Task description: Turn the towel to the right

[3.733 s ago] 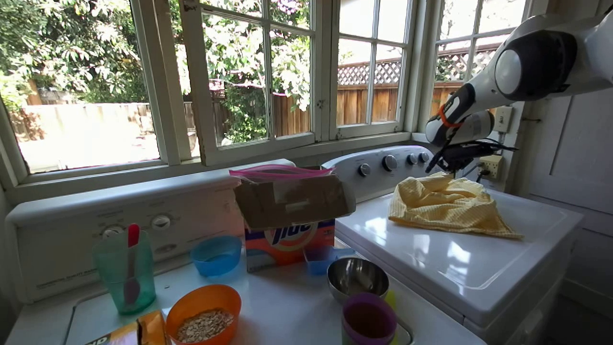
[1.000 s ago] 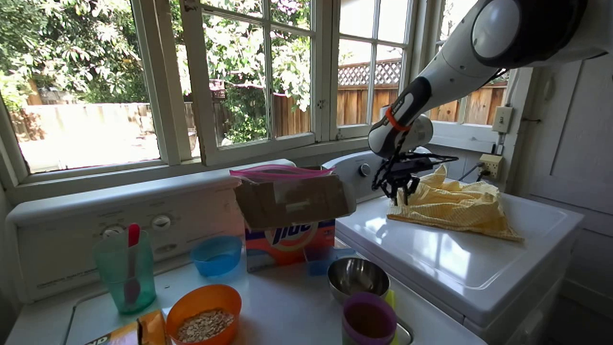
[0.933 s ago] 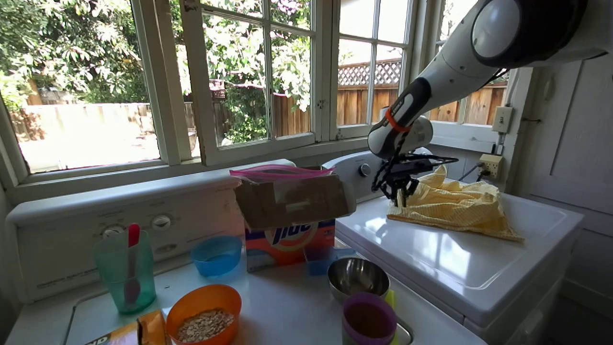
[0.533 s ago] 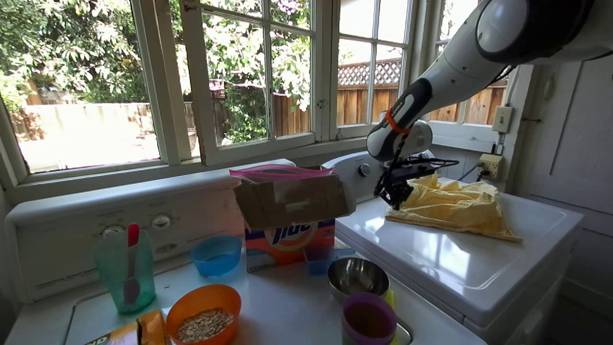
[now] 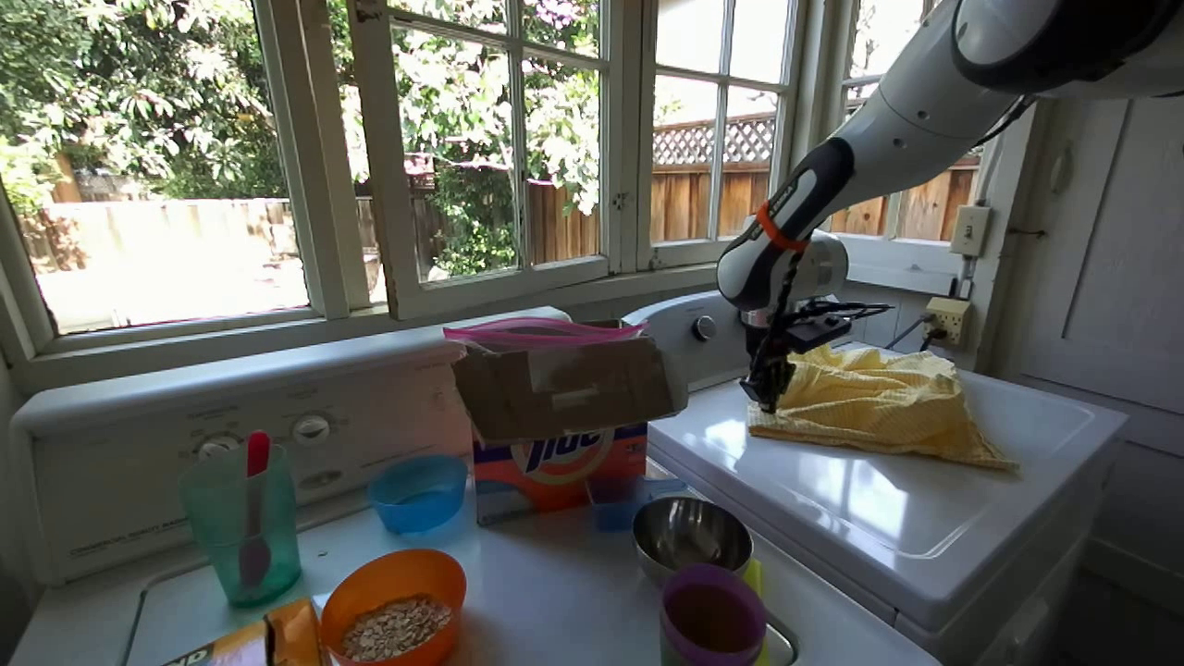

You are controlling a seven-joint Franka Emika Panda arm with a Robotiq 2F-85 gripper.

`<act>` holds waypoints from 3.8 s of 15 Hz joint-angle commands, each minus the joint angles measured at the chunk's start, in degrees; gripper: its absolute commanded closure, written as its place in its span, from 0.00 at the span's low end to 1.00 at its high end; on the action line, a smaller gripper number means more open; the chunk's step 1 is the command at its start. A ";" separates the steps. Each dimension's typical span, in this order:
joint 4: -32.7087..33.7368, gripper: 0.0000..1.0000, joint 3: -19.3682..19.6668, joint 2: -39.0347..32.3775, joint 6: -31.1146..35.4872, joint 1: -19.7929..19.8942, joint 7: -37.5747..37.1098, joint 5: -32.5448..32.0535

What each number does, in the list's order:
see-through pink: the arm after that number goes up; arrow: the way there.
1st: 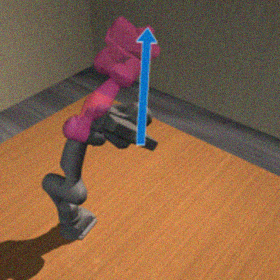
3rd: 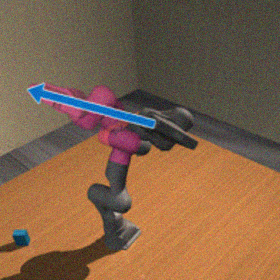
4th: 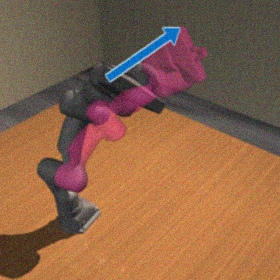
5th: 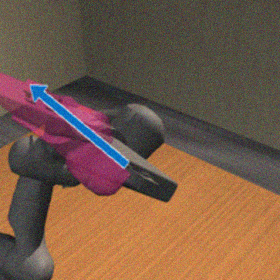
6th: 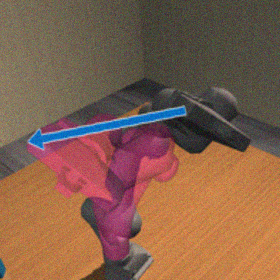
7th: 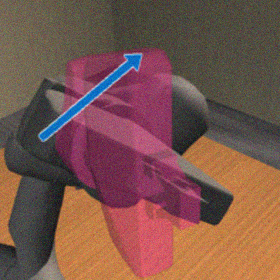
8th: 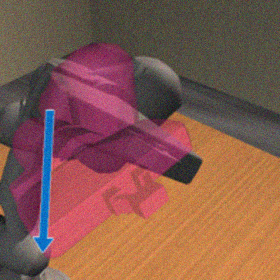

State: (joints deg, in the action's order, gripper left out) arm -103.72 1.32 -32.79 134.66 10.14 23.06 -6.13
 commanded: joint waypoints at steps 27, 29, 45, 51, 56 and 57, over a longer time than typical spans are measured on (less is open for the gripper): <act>-7.20 1.00 -3.05 9.74 2.18 2.30 8.72 13.12; -9.25 1.00 -2.21 13.95 -0.62 2.76 8.14 13.67; -5.87 0.77 -2.14 14.10 -3.03 3.55 8.78 24.03; -8.08 0.38 6.25 17.32 3.14 -0.43 -10.70 4.25; -4.76 0.02 12.87 11.34 6.77 -0.28 -24.50 -8.73; -3.91 0.00 14.15 9.80 7.13 -0.35 -27.47 -10.45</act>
State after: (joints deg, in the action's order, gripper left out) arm -110.46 11.78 -17.82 139.59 10.93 4.43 -10.65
